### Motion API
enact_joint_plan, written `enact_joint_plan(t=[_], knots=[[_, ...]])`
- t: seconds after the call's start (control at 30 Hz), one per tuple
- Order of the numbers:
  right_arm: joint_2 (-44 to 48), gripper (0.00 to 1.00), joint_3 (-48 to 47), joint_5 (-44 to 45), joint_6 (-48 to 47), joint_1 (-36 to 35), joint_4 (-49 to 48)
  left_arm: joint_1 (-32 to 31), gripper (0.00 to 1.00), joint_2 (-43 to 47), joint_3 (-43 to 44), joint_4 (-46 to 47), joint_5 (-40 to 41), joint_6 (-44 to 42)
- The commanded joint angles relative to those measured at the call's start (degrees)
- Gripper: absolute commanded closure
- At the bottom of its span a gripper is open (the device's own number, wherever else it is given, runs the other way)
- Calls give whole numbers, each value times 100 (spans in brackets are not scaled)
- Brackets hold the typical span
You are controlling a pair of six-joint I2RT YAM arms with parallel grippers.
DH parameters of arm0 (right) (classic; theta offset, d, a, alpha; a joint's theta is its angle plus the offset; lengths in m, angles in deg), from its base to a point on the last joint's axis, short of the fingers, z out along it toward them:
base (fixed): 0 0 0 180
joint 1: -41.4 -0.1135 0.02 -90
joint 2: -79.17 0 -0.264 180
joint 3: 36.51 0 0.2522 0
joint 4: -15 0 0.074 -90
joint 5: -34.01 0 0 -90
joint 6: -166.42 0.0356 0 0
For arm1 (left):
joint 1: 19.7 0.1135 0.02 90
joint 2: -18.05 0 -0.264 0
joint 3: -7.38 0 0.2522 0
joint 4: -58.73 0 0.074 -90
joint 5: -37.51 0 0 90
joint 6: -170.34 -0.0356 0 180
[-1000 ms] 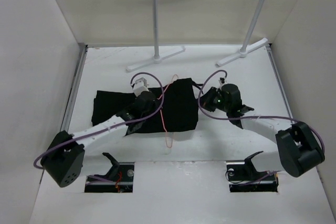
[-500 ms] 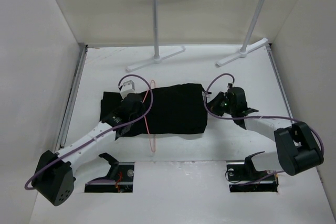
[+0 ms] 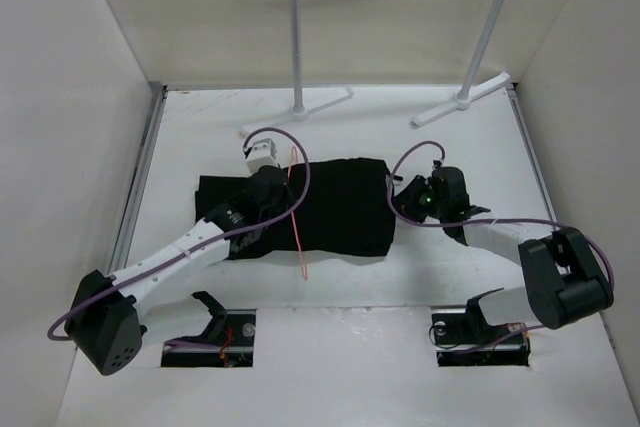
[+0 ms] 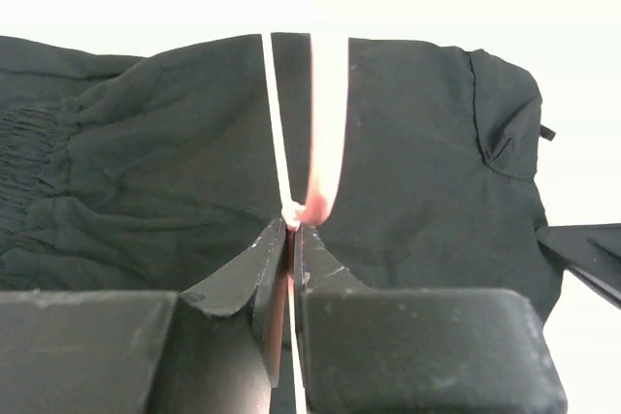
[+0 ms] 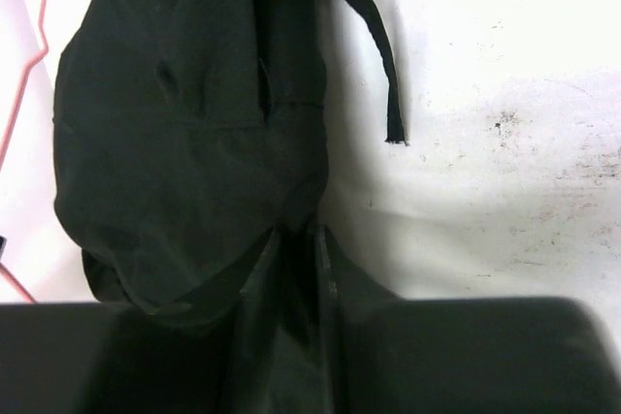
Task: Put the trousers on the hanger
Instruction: Place the trousers on the hanger, then place the hanger at the clothesline.
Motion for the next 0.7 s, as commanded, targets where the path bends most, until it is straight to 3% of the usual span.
enact_joint_plan(t=[0.0,0.1,0.2,0.4,0.53,0.67], knots=[[161,65,-82,67,-72,-24,-98,-9,100,42,444,162,256,-98],[713,45,-161,67,-177,-6,366,-79,100,130,935,-241,371,-169],[1618,36,-555,180,-563,-32,1296,-202,100,174,1839,-751,345,-282],[2727,32,-2127,497,-1337,-585,2836,-545,100,-396,4141,-1779,318,-897],[2781,33,-3305,533,-1408,-1296,3110,-764,100,-1054,5600,-2342,152,-1284],[2422,32,-4334,559,-1391,-2078,3058,-791,100,-1486,6429,-2493,-190,-1469]])
